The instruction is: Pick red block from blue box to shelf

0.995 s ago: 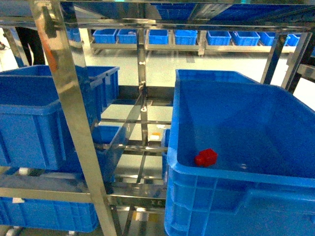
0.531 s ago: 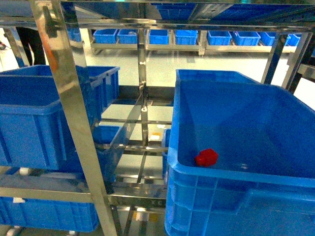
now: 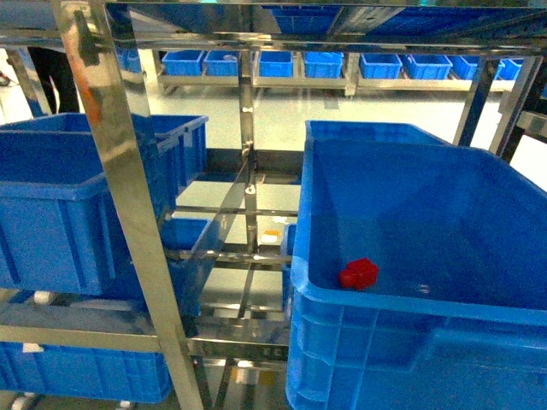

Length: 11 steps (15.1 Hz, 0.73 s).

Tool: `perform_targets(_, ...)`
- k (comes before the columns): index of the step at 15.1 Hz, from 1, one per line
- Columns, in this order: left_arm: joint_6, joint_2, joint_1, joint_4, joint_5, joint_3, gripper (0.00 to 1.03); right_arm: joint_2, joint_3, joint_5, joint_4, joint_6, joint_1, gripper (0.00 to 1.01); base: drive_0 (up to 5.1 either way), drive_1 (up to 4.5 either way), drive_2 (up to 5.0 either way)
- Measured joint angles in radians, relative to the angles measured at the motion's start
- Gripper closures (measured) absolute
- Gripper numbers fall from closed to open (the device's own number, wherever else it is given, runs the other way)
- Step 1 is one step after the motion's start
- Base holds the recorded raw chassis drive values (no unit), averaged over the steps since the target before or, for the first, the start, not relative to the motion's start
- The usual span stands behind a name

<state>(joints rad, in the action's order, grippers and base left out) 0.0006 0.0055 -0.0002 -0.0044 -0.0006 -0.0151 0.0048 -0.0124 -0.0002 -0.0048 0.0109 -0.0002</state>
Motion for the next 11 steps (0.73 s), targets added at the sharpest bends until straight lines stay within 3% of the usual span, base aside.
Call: perform_targets(11,0.000,0.000,0.000,0.000,0.000,0.000,0.05,0.000,0.000,0.000,0.000,0.000,0.000,0.03,0.0,0.00,0.0)
